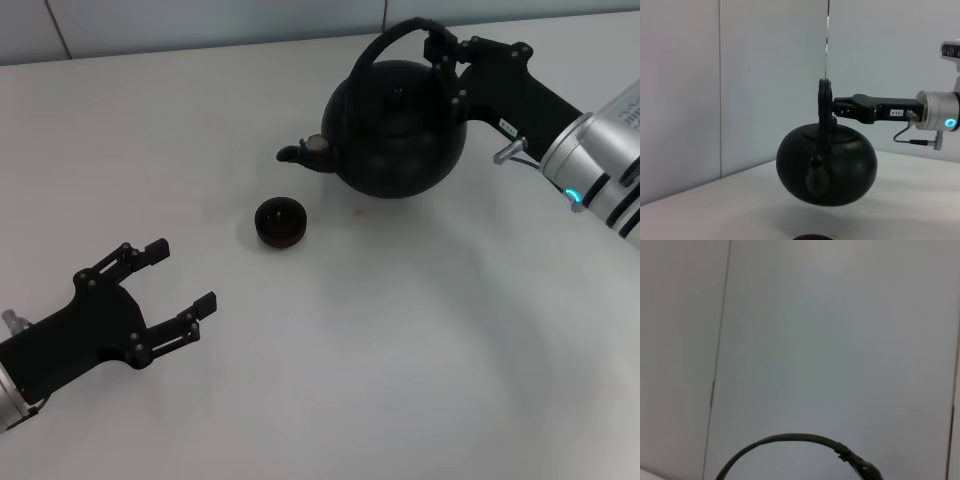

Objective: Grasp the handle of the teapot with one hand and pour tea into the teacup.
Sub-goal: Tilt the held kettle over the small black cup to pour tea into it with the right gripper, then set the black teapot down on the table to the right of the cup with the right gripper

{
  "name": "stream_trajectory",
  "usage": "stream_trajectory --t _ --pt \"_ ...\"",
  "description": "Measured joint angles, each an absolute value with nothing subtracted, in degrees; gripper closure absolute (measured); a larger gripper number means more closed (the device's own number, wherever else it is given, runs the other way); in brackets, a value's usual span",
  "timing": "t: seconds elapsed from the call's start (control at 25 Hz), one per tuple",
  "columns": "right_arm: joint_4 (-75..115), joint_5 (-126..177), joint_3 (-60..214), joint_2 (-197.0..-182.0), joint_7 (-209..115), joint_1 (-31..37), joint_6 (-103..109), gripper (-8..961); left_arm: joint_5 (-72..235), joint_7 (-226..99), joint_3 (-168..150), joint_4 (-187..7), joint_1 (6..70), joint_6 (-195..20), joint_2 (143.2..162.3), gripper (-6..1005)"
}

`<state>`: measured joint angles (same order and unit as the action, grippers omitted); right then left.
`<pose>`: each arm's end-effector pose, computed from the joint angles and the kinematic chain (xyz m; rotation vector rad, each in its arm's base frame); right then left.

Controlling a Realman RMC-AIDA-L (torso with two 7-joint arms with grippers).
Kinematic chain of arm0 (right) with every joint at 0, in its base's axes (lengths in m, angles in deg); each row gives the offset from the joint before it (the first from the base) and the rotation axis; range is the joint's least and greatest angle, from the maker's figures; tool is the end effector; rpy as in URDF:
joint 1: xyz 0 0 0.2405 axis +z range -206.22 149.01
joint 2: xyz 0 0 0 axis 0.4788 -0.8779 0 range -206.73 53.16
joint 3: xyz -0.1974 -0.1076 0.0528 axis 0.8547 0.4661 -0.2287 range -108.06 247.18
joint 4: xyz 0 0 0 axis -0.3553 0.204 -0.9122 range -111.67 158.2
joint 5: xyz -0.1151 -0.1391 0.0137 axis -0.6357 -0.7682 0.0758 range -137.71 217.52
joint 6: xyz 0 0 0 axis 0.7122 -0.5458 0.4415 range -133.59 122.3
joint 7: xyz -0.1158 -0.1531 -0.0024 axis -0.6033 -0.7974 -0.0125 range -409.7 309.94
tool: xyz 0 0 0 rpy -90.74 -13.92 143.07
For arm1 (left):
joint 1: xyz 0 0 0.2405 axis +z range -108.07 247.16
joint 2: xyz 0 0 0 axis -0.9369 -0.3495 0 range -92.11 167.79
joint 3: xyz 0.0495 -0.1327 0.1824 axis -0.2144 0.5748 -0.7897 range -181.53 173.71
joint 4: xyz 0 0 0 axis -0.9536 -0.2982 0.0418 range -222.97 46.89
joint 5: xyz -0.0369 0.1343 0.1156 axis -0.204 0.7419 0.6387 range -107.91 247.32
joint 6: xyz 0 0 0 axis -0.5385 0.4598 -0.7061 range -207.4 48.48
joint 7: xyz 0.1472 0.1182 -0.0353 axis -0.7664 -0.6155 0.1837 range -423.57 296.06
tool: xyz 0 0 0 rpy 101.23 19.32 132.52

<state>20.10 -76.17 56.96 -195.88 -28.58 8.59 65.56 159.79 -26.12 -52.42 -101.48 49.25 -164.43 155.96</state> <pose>0.2162 0.3824 -0.0173 -1.9792 0.3167 0.7791 -0.2445 0.2620 -0.0588 -2.4724 -0.3641 -0.8300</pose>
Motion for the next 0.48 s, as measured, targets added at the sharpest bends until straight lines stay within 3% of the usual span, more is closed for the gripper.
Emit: stream_trajectory --t 0.48 --pt "20.74 -76.09 54.38 -195.88 -18.20 6.66 66.62 872 159.79 -26.14 -51.91 -101.48 49.25 -164.72 155.96 139"
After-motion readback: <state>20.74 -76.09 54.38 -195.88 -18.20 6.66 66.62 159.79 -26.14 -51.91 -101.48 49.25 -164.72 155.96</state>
